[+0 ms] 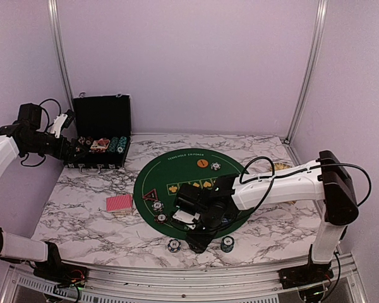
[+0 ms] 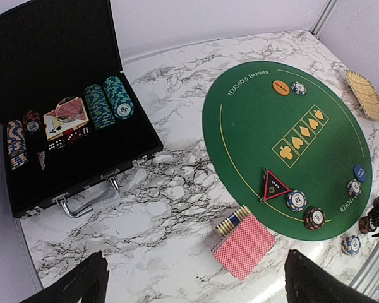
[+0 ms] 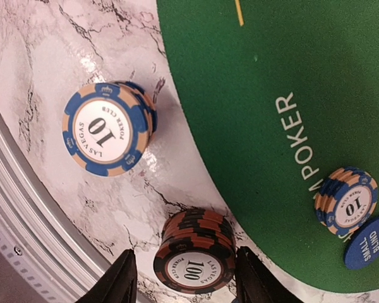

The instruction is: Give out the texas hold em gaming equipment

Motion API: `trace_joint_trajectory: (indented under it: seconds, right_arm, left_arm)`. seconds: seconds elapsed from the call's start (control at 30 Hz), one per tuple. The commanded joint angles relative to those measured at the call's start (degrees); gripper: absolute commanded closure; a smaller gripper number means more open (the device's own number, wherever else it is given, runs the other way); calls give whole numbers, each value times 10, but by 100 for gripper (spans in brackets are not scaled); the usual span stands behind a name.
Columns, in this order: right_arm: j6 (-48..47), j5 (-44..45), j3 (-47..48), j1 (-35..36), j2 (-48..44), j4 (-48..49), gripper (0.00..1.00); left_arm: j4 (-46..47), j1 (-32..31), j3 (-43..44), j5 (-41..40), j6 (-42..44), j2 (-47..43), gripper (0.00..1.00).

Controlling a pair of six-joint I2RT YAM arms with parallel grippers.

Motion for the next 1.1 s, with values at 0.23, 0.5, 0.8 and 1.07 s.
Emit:
trace_joint_trajectory:
  seconds: [0.23, 0.5, 0.8, 1.07]
  right_arm:
    - [-2, -3, -8, 7, 7, 15, 51]
    - [-5, 7, -9, 7, 11, 11, 54]
    - [-8, 22, 8, 7, 13, -1, 50]
    - [-8, 21, 12, 10, 12, 1, 52]
  left_arm:
    - [-14, 1, 14, 6, 6, -11, 1]
    - [-15, 1, 13, 7, 7, -12, 1]
    - [-14, 1, 13, 7, 7, -11, 1]
    - [-14, 1, 13, 5, 7, -12, 1]
